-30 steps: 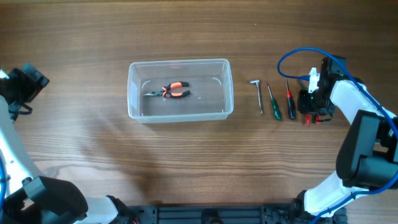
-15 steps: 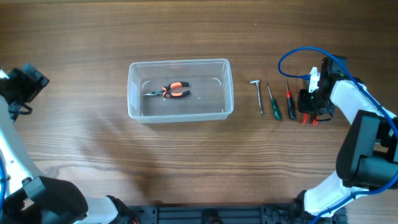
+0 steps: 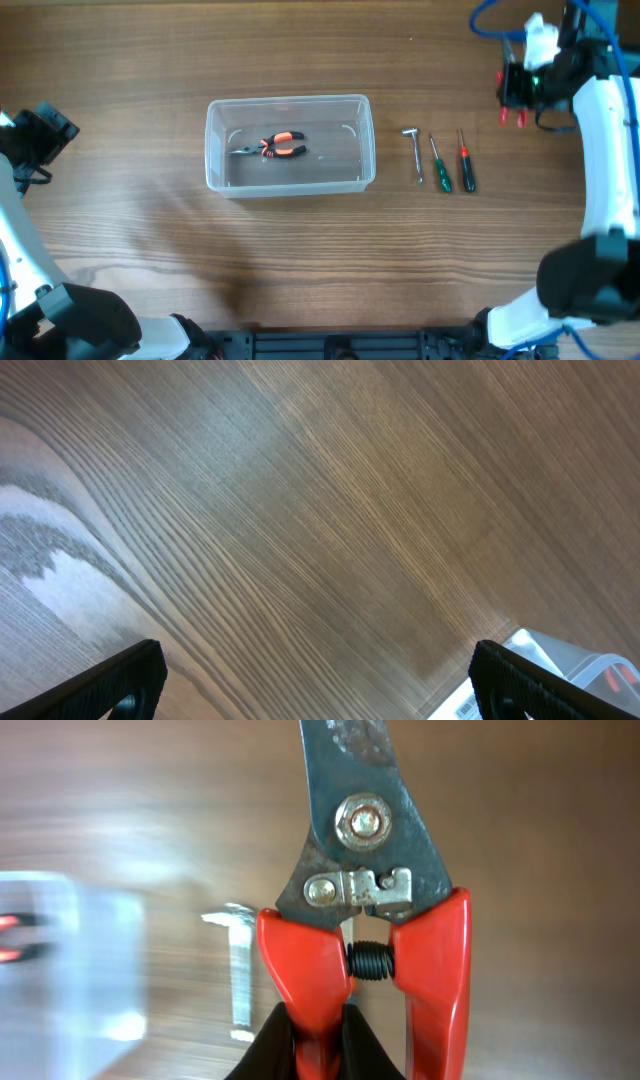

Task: Pack container
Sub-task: 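Carry the red snips into the container and release them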

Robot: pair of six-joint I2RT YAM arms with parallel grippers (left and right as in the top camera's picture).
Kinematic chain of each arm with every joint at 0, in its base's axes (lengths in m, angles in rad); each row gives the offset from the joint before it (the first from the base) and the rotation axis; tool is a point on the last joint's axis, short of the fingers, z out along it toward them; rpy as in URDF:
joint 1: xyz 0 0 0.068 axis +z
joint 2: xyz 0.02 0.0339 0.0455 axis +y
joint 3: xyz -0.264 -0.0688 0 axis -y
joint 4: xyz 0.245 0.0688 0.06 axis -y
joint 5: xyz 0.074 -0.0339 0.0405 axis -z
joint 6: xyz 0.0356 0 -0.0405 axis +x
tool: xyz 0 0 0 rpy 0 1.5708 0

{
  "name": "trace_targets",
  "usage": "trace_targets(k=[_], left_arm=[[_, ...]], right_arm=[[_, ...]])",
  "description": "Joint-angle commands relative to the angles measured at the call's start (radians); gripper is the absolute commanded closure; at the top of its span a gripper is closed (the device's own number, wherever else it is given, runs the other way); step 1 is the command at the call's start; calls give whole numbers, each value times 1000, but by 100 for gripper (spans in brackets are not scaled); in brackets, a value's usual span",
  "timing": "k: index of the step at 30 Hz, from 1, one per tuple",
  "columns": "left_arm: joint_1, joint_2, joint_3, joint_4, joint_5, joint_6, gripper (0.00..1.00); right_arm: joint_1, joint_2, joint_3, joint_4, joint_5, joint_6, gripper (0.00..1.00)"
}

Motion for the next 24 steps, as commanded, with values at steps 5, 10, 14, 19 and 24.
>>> trace_targets(k=[5,10,14,19,24], left_arm=[[5,2,6,0,15,-16,0],[5,2,6,0,16,-16,0],[5,2,6,0,16,-16,0],[5,2,6,0,16,-16,0],[5,2,6,0,16,-16,0]], right_arm=[[390,-98,99,-30,-83,-287,96],[603,-50,98,-21,-82,-565,95],[673,35,94,-9,-83,-800,96],[665,228,94,36,-83,-967,96],[662,391,94,72,-27,-993,96]])
